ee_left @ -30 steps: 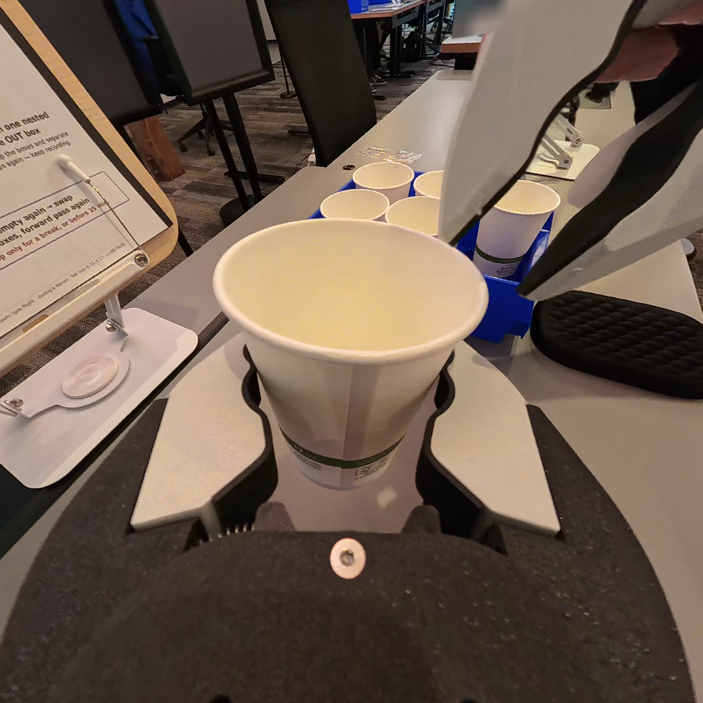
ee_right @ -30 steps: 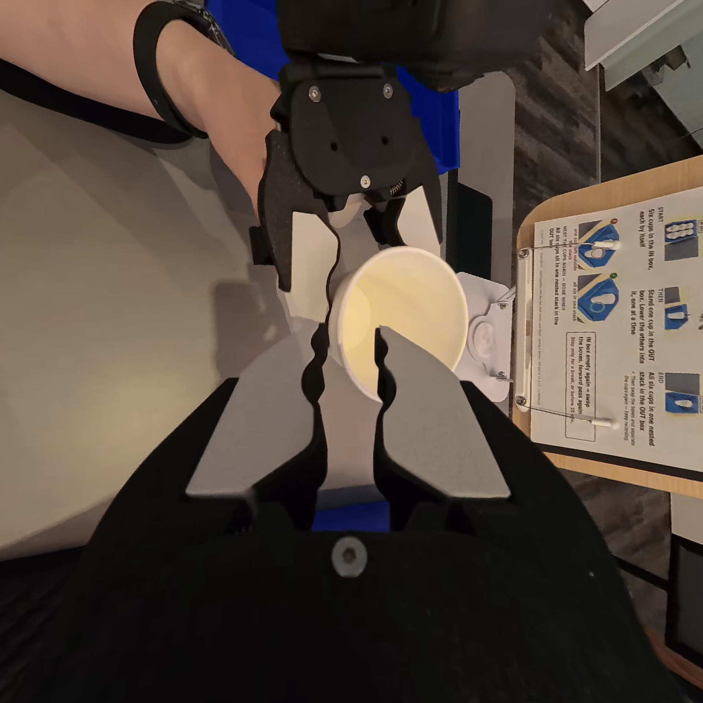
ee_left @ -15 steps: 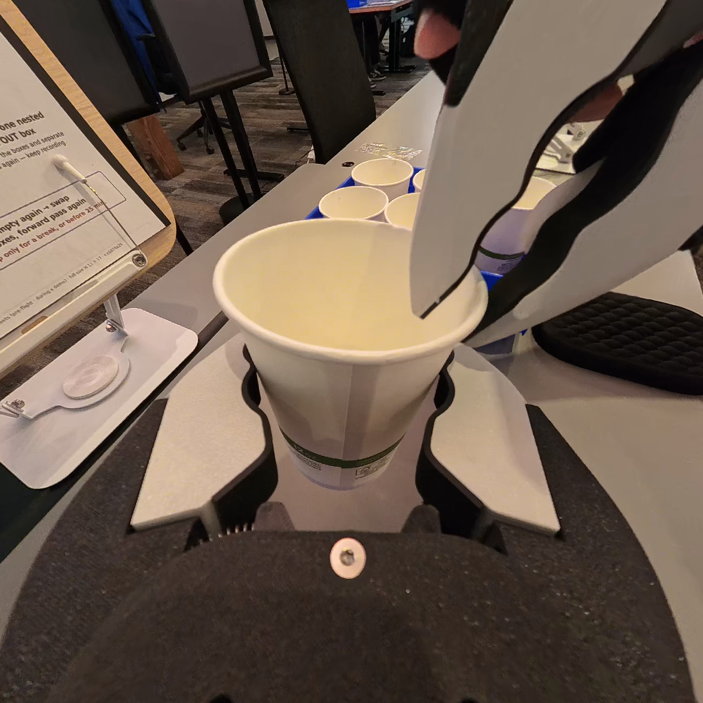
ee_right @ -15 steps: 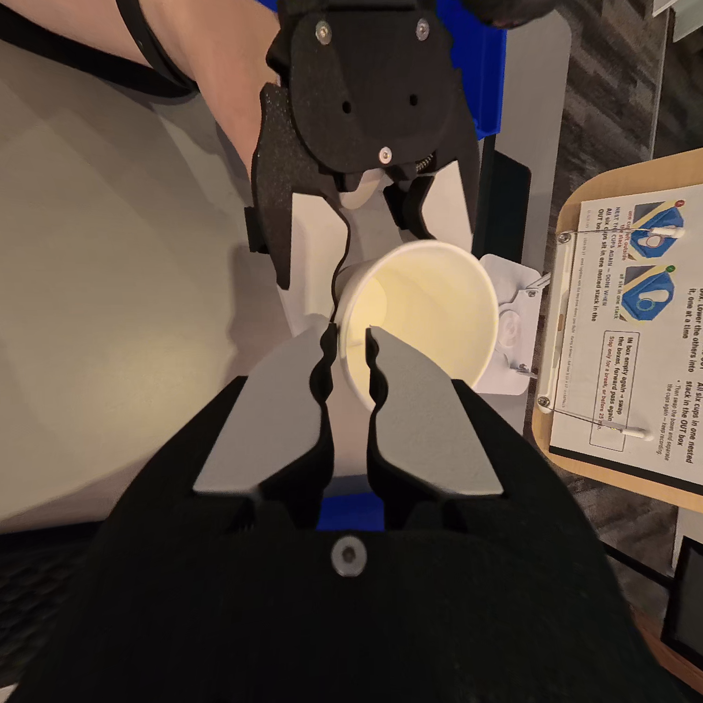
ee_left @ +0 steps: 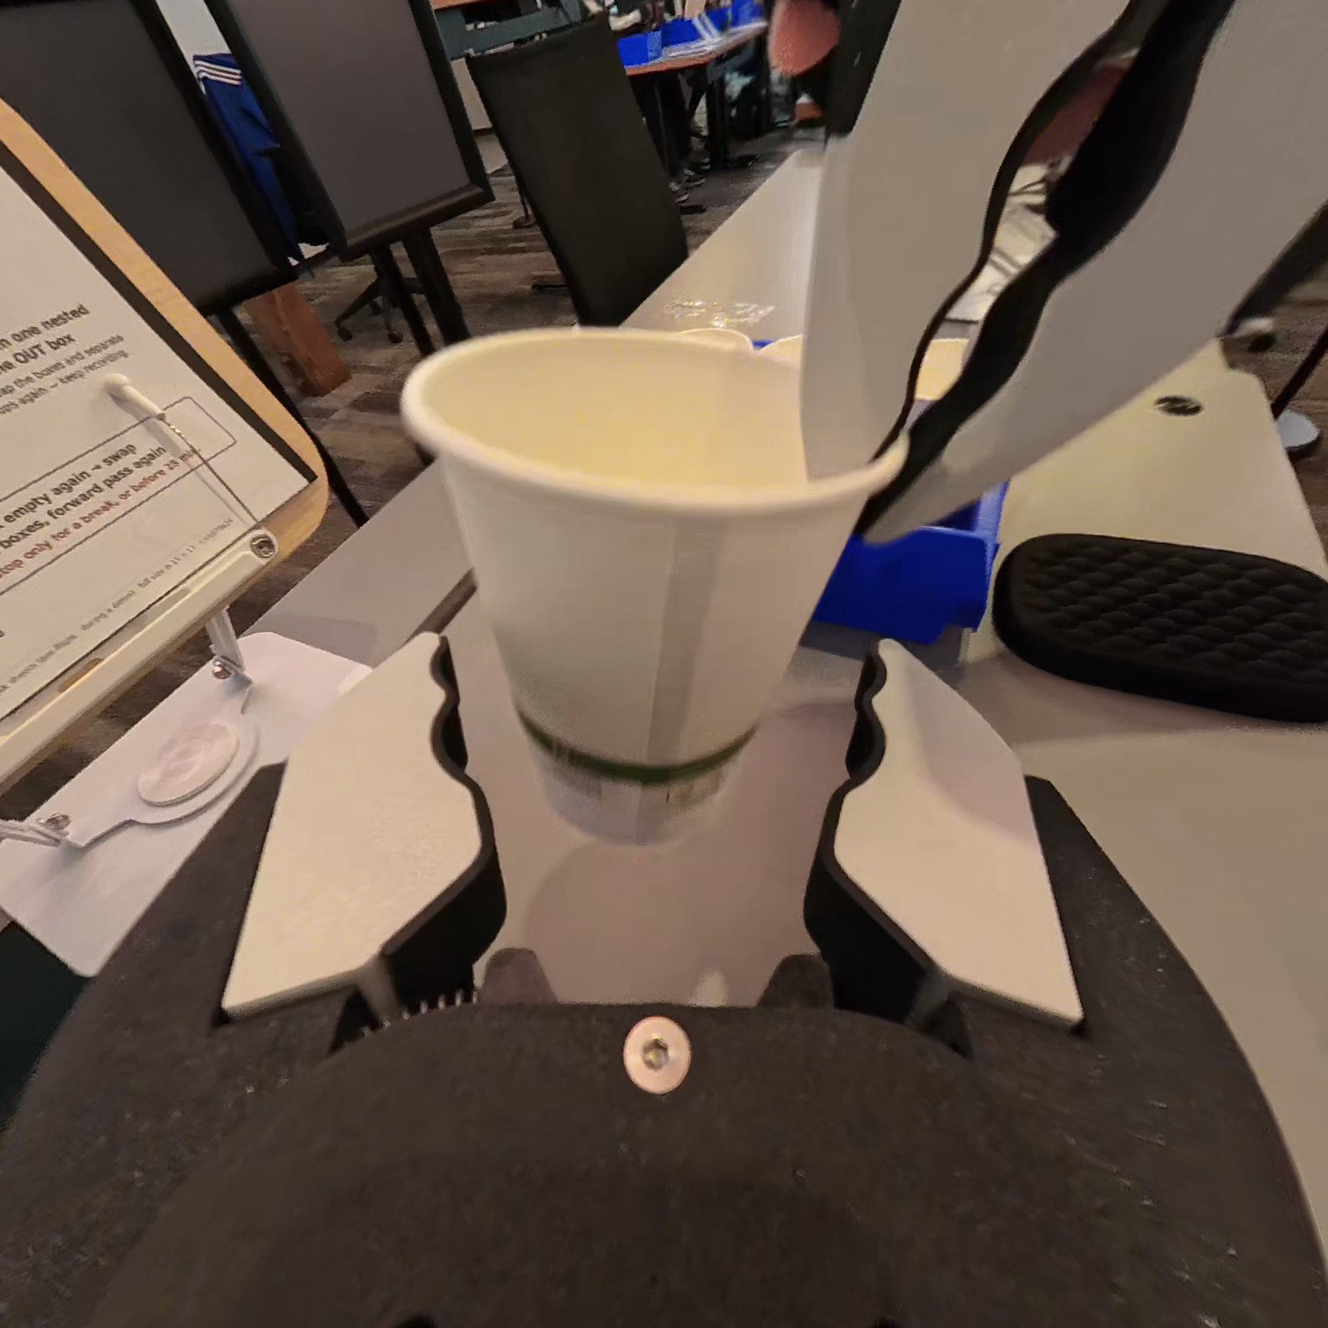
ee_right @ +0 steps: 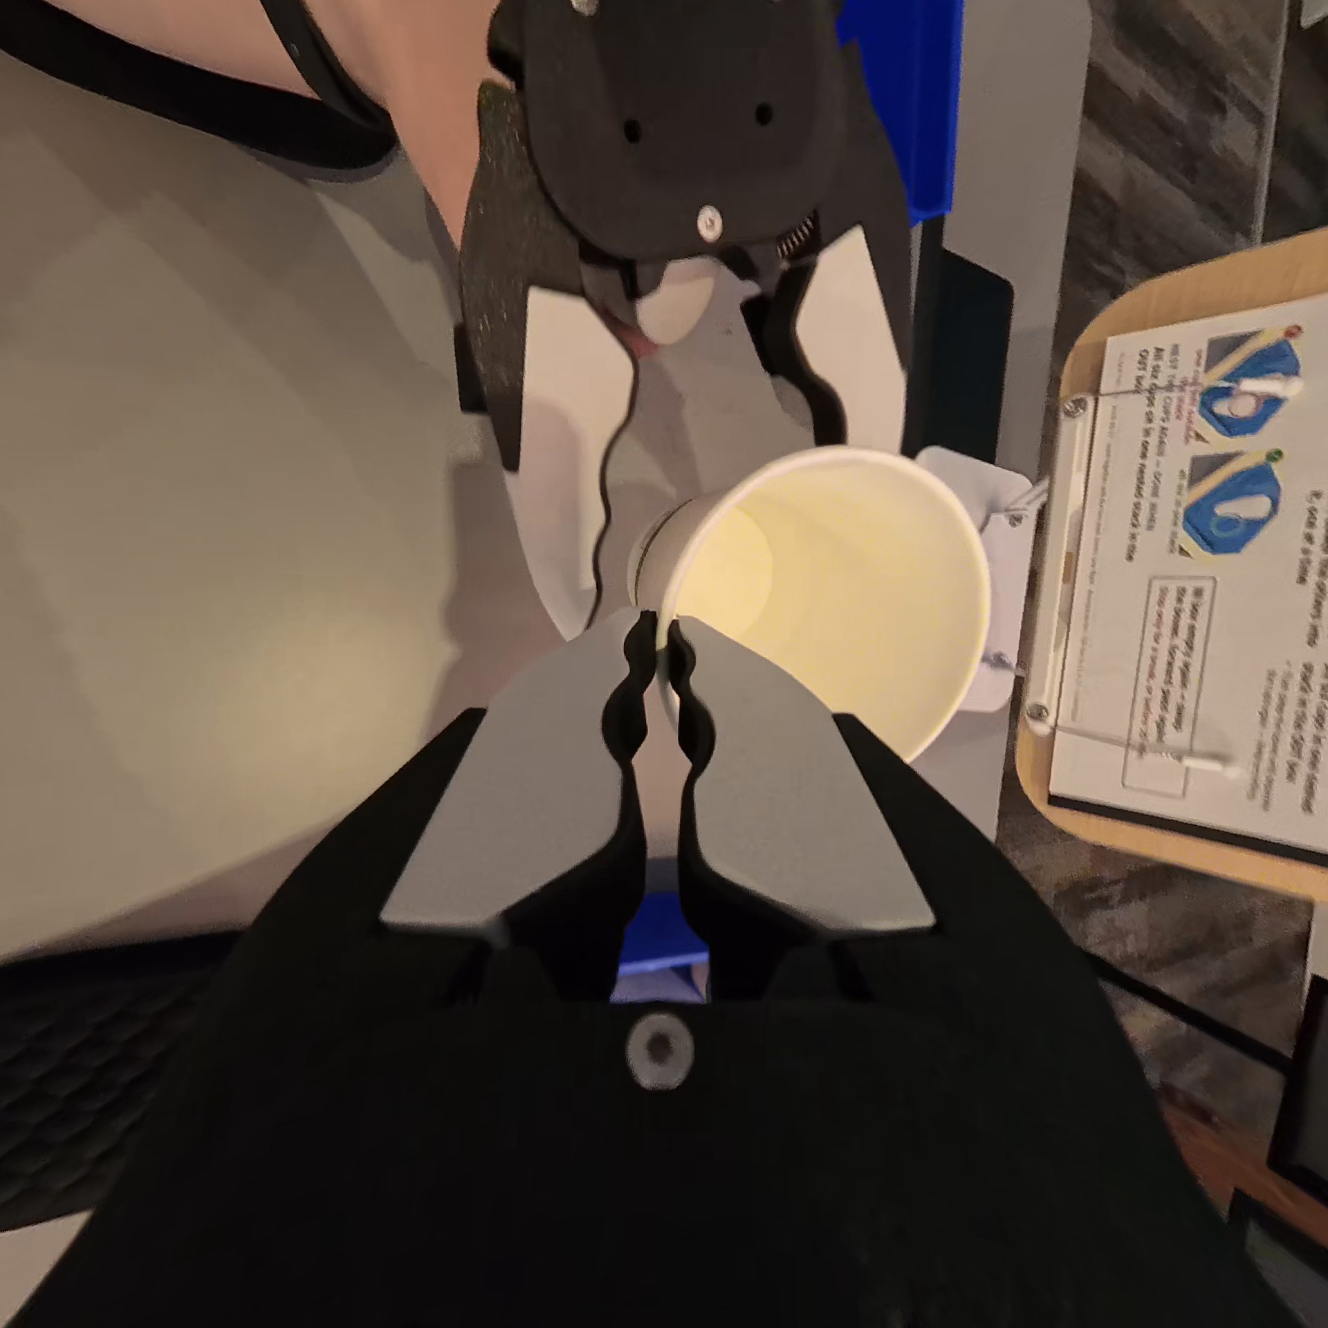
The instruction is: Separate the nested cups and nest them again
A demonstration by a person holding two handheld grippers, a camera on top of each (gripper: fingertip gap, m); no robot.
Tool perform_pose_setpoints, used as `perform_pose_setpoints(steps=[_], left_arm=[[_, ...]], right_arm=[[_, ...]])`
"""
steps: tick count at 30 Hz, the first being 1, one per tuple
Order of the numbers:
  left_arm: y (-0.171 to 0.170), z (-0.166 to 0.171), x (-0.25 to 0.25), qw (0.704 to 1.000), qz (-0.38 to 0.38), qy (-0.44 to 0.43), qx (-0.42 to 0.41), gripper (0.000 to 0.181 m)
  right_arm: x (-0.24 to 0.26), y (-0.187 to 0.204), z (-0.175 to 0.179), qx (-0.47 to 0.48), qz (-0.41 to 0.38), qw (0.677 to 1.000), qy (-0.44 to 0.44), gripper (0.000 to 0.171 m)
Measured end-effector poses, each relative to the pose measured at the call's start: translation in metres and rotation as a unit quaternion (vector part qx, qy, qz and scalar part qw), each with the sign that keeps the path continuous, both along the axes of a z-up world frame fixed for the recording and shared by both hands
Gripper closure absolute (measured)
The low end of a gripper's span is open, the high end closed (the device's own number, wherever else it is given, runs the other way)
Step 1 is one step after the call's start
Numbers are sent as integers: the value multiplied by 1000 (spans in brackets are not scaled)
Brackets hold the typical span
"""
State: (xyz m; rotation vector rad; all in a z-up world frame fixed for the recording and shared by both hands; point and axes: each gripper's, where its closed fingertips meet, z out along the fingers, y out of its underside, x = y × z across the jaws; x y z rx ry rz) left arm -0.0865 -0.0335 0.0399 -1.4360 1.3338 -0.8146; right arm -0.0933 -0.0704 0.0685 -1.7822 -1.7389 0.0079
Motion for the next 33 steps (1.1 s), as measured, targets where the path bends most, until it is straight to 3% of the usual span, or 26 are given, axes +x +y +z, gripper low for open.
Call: perform_pose_setpoints(steps=[7, 10, 14, 23, 33], left_arm=[[-3, 3, -7, 999, -23, -3, -47, 78], [-1, 1, -7, 999, -22, 4, -43, 80], [-2, 0, -6, 999, -22, 8, -40, 83], [0, -4, -6, 999, -19, 13, -41, 84], [1, -7, -6, 999, -18, 19, -42, 84]], right_arm=[[114, -42, 34, 0, -127, 992, 19, 168], [167, -68, 19, -28, -184, 982, 5, 168], [210, -88, -27, -56, -231, 970, -47, 168], [225, -95, -102, -63, -229, 967, -93, 168], [224, -97, -132, -99, -216, 968, -87, 168]])
